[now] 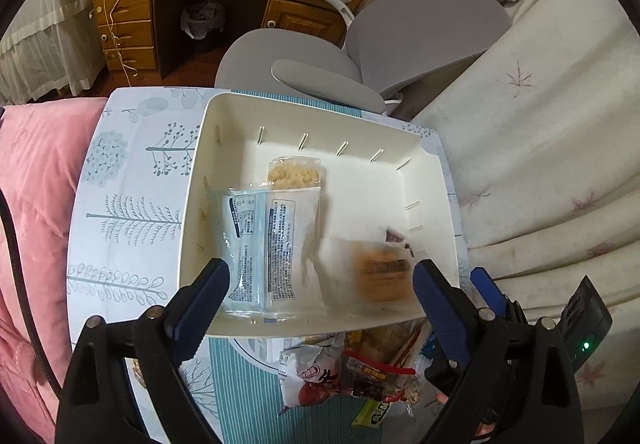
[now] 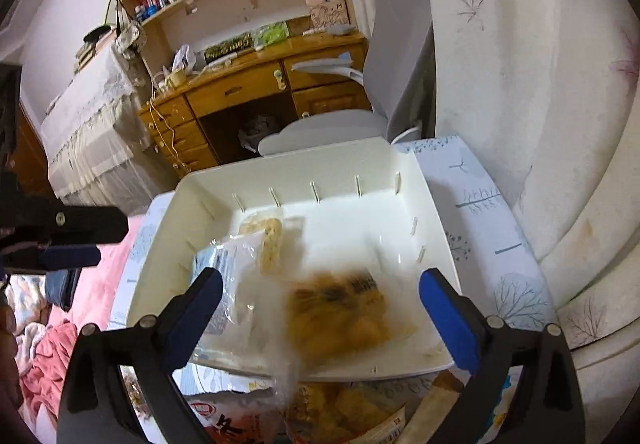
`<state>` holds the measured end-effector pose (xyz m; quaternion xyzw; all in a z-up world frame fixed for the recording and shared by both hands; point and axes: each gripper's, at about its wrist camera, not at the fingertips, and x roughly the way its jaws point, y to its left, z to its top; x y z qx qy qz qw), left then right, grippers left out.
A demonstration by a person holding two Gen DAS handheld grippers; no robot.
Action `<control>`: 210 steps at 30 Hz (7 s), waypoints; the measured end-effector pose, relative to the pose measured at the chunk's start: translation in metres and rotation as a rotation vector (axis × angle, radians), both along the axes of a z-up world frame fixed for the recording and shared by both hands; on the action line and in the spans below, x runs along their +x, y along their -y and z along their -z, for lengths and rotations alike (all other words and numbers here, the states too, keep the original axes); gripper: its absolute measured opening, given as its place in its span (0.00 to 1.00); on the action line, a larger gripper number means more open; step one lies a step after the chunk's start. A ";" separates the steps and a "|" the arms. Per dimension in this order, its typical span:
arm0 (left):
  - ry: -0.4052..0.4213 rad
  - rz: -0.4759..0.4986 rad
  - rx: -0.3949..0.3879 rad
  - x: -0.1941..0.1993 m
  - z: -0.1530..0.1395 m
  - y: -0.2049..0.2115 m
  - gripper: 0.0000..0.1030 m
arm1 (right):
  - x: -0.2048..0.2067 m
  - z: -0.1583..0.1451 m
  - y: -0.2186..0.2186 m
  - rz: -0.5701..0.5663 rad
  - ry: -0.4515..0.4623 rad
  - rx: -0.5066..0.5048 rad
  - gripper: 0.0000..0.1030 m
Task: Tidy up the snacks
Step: 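Move both tools back toward the remaining snacks on the table, then grasp the nut cluster bag with left tool while right tool grasps yellow-green biscuit pack, then carry both packs over the white tray and open both tools to drop them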
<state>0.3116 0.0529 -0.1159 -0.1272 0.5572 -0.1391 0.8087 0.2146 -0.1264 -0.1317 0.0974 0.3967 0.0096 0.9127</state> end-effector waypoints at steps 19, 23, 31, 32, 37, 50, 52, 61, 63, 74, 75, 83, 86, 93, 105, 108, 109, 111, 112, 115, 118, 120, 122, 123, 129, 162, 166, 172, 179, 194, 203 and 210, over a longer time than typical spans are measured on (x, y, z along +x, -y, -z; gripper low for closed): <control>0.002 0.037 -0.018 -0.084 -0.018 -0.074 0.90 | -0.081 -0.033 -0.011 0.180 0.006 0.076 0.96; 0.009 0.075 -0.015 -0.102 -0.020 -0.085 0.90 | -0.106 -0.034 -0.015 0.223 0.000 0.084 0.93; 0.024 0.145 0.026 -0.132 -0.012 -0.104 0.90 | -0.155 -0.032 -0.023 0.310 -0.005 0.106 0.91; 0.026 0.151 0.034 -0.135 -0.010 -0.105 0.90 | -0.161 -0.031 -0.024 0.320 -0.007 0.110 0.91; 0.014 0.195 0.080 -0.149 0.008 -0.114 0.89 | -0.184 -0.022 -0.028 0.370 -0.027 0.122 0.88; 0.028 0.283 0.191 -0.155 0.075 -0.124 0.88 | -0.223 0.036 -0.024 0.499 -0.174 0.200 0.80; 0.027 0.304 0.212 -0.152 0.085 -0.123 0.88 | -0.224 0.046 -0.022 0.513 -0.197 0.205 0.78; 0.004 0.340 0.304 -0.134 0.119 -0.118 0.87 | -0.220 0.078 -0.019 0.549 -0.272 0.204 0.70; -0.011 0.344 0.322 -0.129 0.126 -0.116 0.87 | -0.219 0.084 -0.018 0.552 -0.287 0.198 0.68; -0.140 0.308 0.387 -0.110 0.164 -0.110 0.87 | -0.200 0.110 -0.010 0.553 -0.381 0.164 0.56; -0.154 0.299 0.384 -0.108 0.168 -0.110 0.87 | -0.197 0.112 -0.010 0.547 -0.390 0.160 0.55; -0.189 0.262 0.376 -0.097 0.182 -0.108 0.86 | -0.173 0.121 -0.014 0.480 -0.433 0.114 0.54; -0.202 0.248 0.363 -0.094 0.186 -0.108 0.78 | -0.164 0.123 -0.015 0.456 -0.450 0.084 0.49; -0.157 0.215 0.386 -0.087 0.185 -0.107 0.63 | -0.148 0.125 -0.015 0.420 -0.472 0.022 0.40; -0.149 0.209 0.340 -0.099 0.180 -0.113 0.55 | -0.139 0.125 -0.035 0.384 -0.486 0.008 0.36; -0.144 0.216 0.328 -0.105 0.178 -0.116 0.55 | -0.145 0.121 -0.045 0.374 -0.474 0.013 0.36; -0.142 0.220 0.321 -0.107 0.176 -0.117 0.55 | -0.146 0.119 -0.049 0.370 -0.466 0.014 0.36; -0.138 0.233 0.315 -0.111 0.173 -0.119 0.55 | -0.149 0.116 -0.056 0.366 -0.455 0.017 0.36; -0.135 0.240 0.312 -0.113 0.171 -0.120 0.55 | -0.151 0.114 -0.060 0.363 -0.449 0.018 0.36; -0.126 0.252 0.292 -0.119 0.163 -0.125 0.55 | -0.160 0.105 -0.073 0.347 -0.423 0.016 0.36; -0.116 0.259 0.270 -0.123 0.153 -0.128 0.55 | -0.167 0.095 -0.085 0.320 -0.398 0.009 0.36; -0.107 0.262 0.254 -0.126 0.145 -0.132 0.55 | -0.170 0.088 -0.093 0.297 -0.386 0.000 0.36; -0.100 0.262 0.241 -0.129 0.137 -0.134 0.55 | -0.172 0.080 -0.104 0.263 -0.370 -0.008 0.36; -0.098 0.262 0.232 -0.130 0.131 -0.135 0.55 | -0.172 0.077 -0.108 0.251 -0.364 -0.011 0.36; -0.070 0.242 0.197 -0.130 0.100 -0.135 0.55 | -0.159 0.053 -0.122 0.145 -0.304 -0.038 0.36; 0.103 0.058 0.162 -0.020 0.000 -0.017 0.56 | -0.010 -0.030 -0.023 -0.123 -0.066 -0.066 0.36; 0.101 0.048 0.159 -0.014 0.003 0.002 0.56 | 0.000 -0.024 -0.006 -0.141 -0.081 -0.067 0.36; 0.085 0.022 0.181 -0.012 0.004 0.020 0.64 | 0.014 -0.015 0.016 -0.141 -0.108 -0.004 0.37; 0.081 0.001 0.184 -0.021 -0.003 0.025 0.70 | 0.013 -0.010 0.037 -0.107 -0.118 0.058 0.47; 0.053 0.078 0.161 -0.062 0.000 0.017 0.71 | -0.039 -0.011 0.066 0.072 -0.178 0.151 0.48; 0.027 0.132 0.154 -0.090 0.014 0.015 0.71 | -0.090 0.002 0.083 0.198 -0.247 0.238 0.48; -0.013 0.170 0.158 -0.107 0.036 0.016 0.80 | -0.124 0.026 0.097 0.308 -0.330 0.325 0.53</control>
